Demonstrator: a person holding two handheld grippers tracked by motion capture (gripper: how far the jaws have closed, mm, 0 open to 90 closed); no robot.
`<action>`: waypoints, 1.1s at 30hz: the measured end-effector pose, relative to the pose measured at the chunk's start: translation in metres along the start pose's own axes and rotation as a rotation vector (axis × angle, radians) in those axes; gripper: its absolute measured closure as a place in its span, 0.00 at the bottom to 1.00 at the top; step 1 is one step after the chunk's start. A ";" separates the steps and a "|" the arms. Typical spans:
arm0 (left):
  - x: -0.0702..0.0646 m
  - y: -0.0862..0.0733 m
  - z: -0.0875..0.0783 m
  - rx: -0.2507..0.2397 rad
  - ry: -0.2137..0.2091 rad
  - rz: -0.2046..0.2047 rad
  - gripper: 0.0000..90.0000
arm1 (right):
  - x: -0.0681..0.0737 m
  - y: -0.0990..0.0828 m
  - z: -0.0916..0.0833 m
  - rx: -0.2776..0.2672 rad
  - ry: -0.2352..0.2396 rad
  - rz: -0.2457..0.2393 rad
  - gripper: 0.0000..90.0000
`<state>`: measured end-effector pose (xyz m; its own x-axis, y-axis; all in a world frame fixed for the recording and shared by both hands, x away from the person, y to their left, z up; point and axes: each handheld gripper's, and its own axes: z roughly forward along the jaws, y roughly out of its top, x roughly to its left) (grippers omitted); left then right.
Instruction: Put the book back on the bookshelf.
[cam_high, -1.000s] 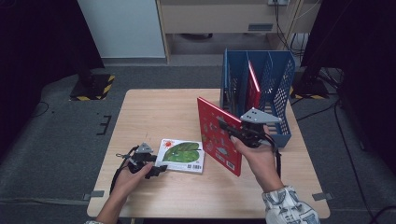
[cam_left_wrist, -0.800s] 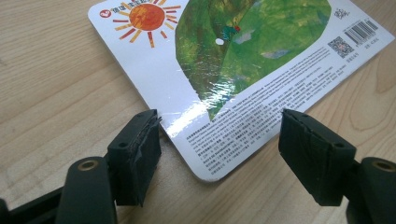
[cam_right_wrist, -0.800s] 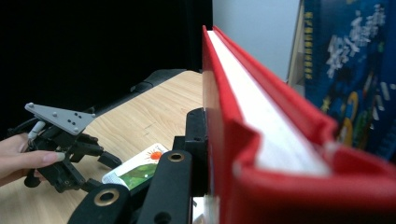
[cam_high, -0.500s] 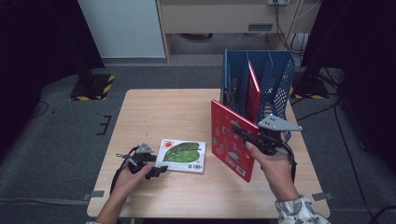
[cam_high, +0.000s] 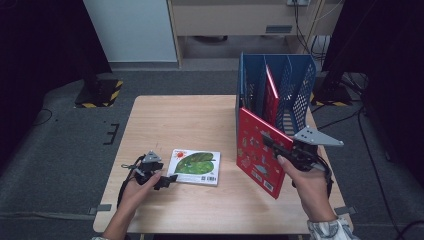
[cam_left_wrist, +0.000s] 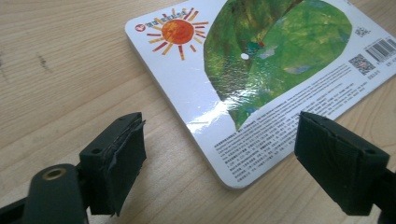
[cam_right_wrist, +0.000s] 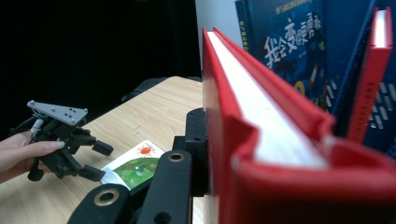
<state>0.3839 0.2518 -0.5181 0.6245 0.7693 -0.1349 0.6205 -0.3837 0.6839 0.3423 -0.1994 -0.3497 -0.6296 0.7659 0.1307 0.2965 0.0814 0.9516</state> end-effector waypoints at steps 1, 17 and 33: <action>0.000 0.000 0.000 0.002 0.007 -0.002 0.17 | -0.001 0.000 -0.002 0.001 -0.003 0.001 0.88; 0.004 -0.002 0.001 0.013 0.059 -0.014 0.14 | -0.013 0.001 -0.030 -0.016 -0.038 0.026 0.88; 0.005 -0.002 0.001 0.029 0.083 -0.005 0.13 | -0.014 0.038 -0.034 -0.038 -0.058 0.014 0.88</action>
<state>0.3860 0.2559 -0.5213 0.5805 0.8106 -0.0775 0.6376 -0.3933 0.6624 0.3377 -0.2287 -0.3060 -0.5823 0.8027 0.1291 0.2769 0.0465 0.9598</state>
